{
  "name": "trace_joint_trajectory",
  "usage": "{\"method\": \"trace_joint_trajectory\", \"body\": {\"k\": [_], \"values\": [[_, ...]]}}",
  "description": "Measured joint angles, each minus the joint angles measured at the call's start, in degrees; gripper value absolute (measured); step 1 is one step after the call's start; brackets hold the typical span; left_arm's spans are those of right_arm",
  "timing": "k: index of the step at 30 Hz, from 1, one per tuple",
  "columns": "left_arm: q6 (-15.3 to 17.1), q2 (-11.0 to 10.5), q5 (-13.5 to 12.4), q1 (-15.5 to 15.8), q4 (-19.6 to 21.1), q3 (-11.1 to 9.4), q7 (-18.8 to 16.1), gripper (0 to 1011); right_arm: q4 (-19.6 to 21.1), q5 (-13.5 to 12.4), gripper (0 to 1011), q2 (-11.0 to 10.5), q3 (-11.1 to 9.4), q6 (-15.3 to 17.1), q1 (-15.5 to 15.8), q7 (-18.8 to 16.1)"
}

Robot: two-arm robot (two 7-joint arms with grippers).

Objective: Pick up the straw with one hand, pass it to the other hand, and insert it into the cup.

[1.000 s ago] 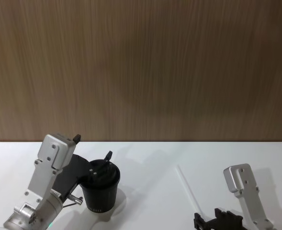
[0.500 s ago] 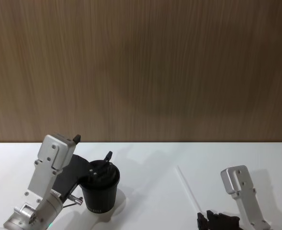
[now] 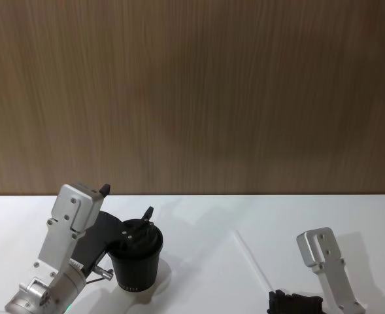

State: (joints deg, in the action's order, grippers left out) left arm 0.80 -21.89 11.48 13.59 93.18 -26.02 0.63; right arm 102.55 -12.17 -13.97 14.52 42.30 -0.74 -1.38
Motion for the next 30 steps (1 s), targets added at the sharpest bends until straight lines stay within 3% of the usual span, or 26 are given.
{"method": "trace_joint_trajectory", "body": {"k": [14,30], "values": [[0.0,0.0,0.0,0.0,0.0,0.0,0.0,1003,0.7,0.4,14,0.5,-0.4,-1.3,0.3,-0.5],[0.0,0.0,0.0,0.0,0.0,0.0,0.0,1003,4.8,1.2,1,1.3,-2.5,-6.1,0.4,-0.2]]}}
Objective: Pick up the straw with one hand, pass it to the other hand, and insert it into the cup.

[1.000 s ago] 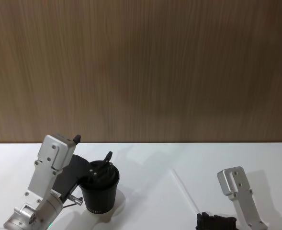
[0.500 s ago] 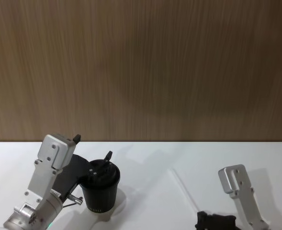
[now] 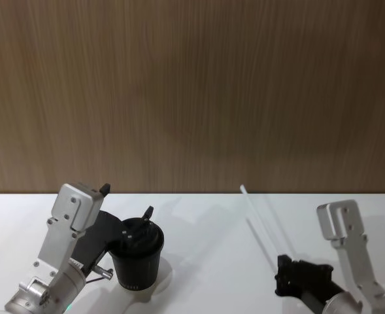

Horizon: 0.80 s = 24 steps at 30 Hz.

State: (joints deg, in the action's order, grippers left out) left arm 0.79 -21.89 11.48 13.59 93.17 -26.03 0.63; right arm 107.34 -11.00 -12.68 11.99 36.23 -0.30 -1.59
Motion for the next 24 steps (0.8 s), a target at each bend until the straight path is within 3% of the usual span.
{"method": "trace_joint_trajectory", "body": {"k": [13,24], "values": [[0.0,0.0,0.0,0.0,0.0,0.0,0.0,1003,2.3,-1.3,1,-0.1,-1.7,-7.9,0.5,-3.5],[0.0,0.0,0.0,0.0,0.0,0.0,0.0,1003,3.1,-5.0,1,-1.4,-1.8,-14.6,0.7,-10.2]]}}
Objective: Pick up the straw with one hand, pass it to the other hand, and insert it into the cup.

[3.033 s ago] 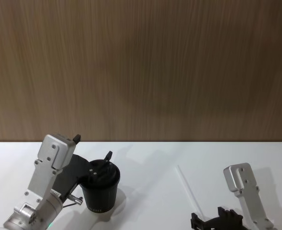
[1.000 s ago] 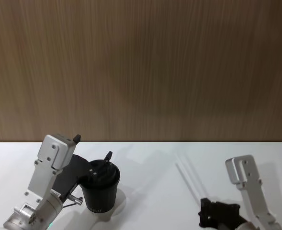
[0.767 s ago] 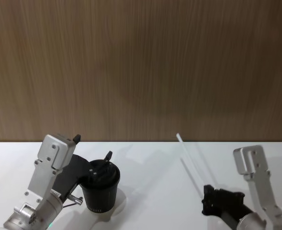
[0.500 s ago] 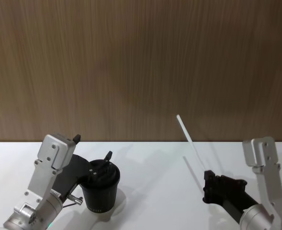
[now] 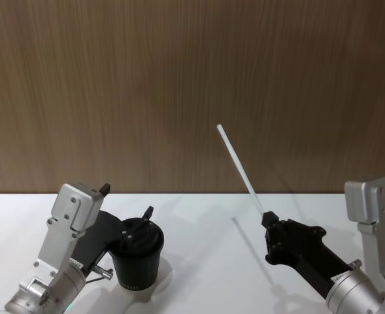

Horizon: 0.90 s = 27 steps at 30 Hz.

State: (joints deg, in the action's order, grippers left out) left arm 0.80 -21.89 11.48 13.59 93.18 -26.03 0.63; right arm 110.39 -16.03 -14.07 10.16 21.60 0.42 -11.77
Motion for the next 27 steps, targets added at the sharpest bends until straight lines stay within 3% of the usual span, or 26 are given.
{"method": "trace_joint_trajectory", "body": {"k": [13,27], "values": [[0.0,0.0,0.0,0.0,0.0,0.0,0.0,1003,-1.6,-6.1,1,-1.0,0.9,-5.8,-1.8,-9.2],[0.0,0.0,0.0,0.0,0.0,0.0,0.0,1003,-5.8,-13.9,1,-0.8,2.5,-8.9,-5.7,-19.9]]}}
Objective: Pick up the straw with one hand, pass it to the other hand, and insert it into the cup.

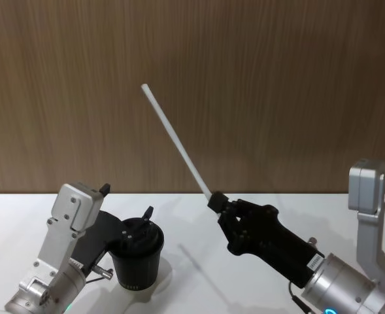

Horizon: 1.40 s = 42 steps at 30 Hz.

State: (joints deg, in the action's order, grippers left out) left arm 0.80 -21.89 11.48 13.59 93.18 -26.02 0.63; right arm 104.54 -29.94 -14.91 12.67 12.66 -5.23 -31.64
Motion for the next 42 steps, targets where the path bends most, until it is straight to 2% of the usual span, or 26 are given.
{"method": "trace_joint_trajectory", "body": {"k": [4,11,16,22,29,35,39,42], "values": [[0.0,0.0,0.0,0.0,0.0,0.0,0.0,1003,-1.9,-2.4,1,0.6,0.8,-0.3,-1.7,-2.8],[0.0,0.0,0.0,0.0,0.0,0.0,0.0,1003,-4.3,-5.0,2,1.5,1.8,-0.3,-3.8,-5.3],[0.0,0.0,0.2,-0.2,0.3,0.3,0.2,1003,-5.2,-6.0,1,1.8,2.2,-0.2,-4.6,-6.3],[-0.1,-0.1,2.1,-0.9,1.6,1.6,1.3,1004,-6.1,-7.0,1,2.1,2.5,-0.2,-5.3,-7.2],[-0.6,-0.7,6.1,-2.3,4.0,3.9,3.6,1003,-6.6,-7.6,1,2.3,2.8,-0.1,-5.8,-7.8],[-0.7,-1.7,10.9,-3.8,6.6,6.5,7.2,1003,-6.9,-7.9,1,2.4,2.9,-0.1,-6.1,-8.1],[-0.5,-2.8,14.9,-4.8,8.4,8.6,10.4,1003,-7.0,-8.1,1,2.5,2.9,-0.1,-6.2,-8.2],[-0.3,-3.2,16.9,-5.2,9.1,9.4,12.0,1003,-7.1,-8.2,1,2.5,3.0,-0.1,-6.3,-8.3]]}}
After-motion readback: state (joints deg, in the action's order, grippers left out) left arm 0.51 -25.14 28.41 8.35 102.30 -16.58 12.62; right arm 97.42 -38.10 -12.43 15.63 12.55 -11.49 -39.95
